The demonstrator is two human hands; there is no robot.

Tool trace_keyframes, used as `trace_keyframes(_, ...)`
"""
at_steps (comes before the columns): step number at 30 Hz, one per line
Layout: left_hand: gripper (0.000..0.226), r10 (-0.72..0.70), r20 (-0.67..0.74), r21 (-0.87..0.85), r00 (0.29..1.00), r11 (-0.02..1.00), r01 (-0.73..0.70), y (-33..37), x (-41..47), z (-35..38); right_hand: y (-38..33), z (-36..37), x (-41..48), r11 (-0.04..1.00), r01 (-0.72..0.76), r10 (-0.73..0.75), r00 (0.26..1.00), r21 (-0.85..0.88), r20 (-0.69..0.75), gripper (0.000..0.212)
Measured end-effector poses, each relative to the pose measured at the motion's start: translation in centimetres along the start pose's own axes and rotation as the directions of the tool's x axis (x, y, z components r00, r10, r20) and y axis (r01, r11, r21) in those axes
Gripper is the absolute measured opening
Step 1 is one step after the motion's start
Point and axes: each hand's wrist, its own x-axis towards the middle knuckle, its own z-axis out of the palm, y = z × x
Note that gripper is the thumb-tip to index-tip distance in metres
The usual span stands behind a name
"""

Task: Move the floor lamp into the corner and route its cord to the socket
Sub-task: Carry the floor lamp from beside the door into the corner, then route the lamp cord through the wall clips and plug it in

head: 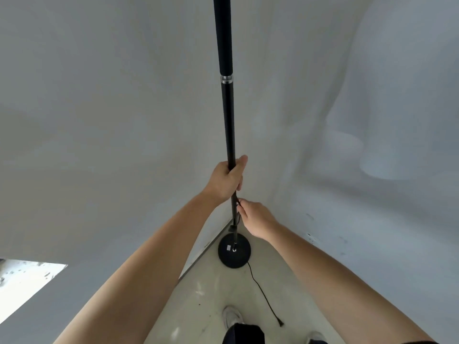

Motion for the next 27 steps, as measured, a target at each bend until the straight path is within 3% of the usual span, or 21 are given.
trace_keyframes(7, 0.057, -0.032, -0.135, 0.027, 0.99, 0.999, 0.036, -0.6, 0.2, 0.7, 2.8, 0.8, -3.8, 0.998, -0.008, 0.004, 0.998, -0.061, -0.069, 0.033)
trace_keyframes(12, 0.057, -0.02, -0.207, 0.024, 0.978, 0.999, 0.025, -1.2, 0.2, 2.0, 6.9, 2.8, -9.4, 0.986, -0.142, 0.156, 0.973, 0.091, -0.169, 0.032)
trace_keyframes(17, 0.051, -0.021, -0.276, -0.026, 0.961, 1.0, 0.014, -1.7, 0.3, 2.8, 7.8, 4.9, -13.4, 0.955, -0.197, 0.238, 0.955, 0.223, -0.177, 0.028)
trace_keyframes(19, 0.046, -0.033, -0.298, 0.022, 0.954, 0.999, 0.042, -2.0, -0.1, 3.3, 7.4, 5.2, -14.8, 0.951, -0.18, 0.23, 0.955, 0.252, -0.187, 0.029)
trace_keyframes(22, 0.042, -0.032, -0.314, 0.234, 0.949, 0.966, 0.11, -3.9, -2.7, 4.4, 6.8, 4.8, -16.5, 0.965, -0.123, 0.175, 0.96, 0.233, -0.22, 0.032)
trace_keyframes(24, 0.058, -0.057, -0.303, 0.326, 0.951, 0.932, 0.159, -5.6, -6.1, 6.0, 6.6, 3.8, -18.0, 0.971, -0.085, 0.139, 0.961, 0.222, -0.241, 0.033)
trace_keyframes(25, 0.065, -0.082, -0.286, 0.326, 0.955, 0.928, 0.178, -6.2, -7.9, 6.9, 6.5, 3.1, -18.7, 0.971, -0.069, 0.126, 0.961, 0.229, -0.244, 0.033)
trace_keyframes(27, 0.056, -0.128, -0.204, 0.267, 0.971, 0.947, 0.181, -6.7, -10.2, 8.0, 5.9, 2.3, -18.7, 0.966, -0.052, 0.112, 0.967, 0.255, -0.227, 0.028)
